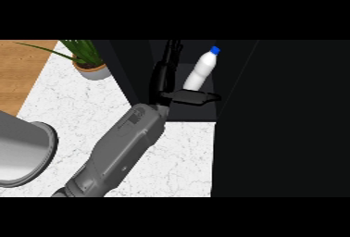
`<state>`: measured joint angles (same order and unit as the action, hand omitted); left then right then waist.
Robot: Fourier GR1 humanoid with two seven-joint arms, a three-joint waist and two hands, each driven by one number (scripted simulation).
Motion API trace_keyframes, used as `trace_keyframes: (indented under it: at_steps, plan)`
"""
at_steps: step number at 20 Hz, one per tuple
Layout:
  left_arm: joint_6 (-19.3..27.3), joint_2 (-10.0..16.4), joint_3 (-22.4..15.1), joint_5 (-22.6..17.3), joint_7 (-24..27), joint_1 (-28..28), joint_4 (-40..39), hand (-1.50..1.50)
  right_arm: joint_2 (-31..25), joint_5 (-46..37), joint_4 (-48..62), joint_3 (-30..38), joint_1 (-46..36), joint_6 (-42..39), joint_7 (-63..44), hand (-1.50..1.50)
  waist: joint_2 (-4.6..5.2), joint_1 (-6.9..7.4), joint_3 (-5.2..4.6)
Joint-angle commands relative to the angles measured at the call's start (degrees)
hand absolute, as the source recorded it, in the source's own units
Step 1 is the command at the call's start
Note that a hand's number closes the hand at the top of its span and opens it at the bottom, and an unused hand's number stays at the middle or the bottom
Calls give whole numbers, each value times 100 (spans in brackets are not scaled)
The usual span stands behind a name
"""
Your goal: Pick up the bottled water, place it into the cabinet and close the cabinet
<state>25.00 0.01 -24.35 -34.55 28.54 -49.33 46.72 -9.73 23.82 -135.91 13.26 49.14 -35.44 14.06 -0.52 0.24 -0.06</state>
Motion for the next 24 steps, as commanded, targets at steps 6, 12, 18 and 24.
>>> trace_keyframes:
  at_steps: [6,12,18,24]
  plan:
    - [429,294,-840,323,-431,1884,2557,-150,176,-241,-654,-89,131,97,-177,-150,-11,69,3]
    - [647,848,-1182,482,-1037,2727,4067,-150,-41,-114,-484,-349,-325,90,-389,-150,15,77,5]
    - [428,1293,-1306,439,-631,3871,4882,-150,-710,-264,-807,-860,-201,-495,-776,150,17,111,-2]
    - [631,1492,-1345,568,-553,4548,5439,-150,-773,-539,-1345,-1679,189,-694,-1082,150,15,-12,-6]
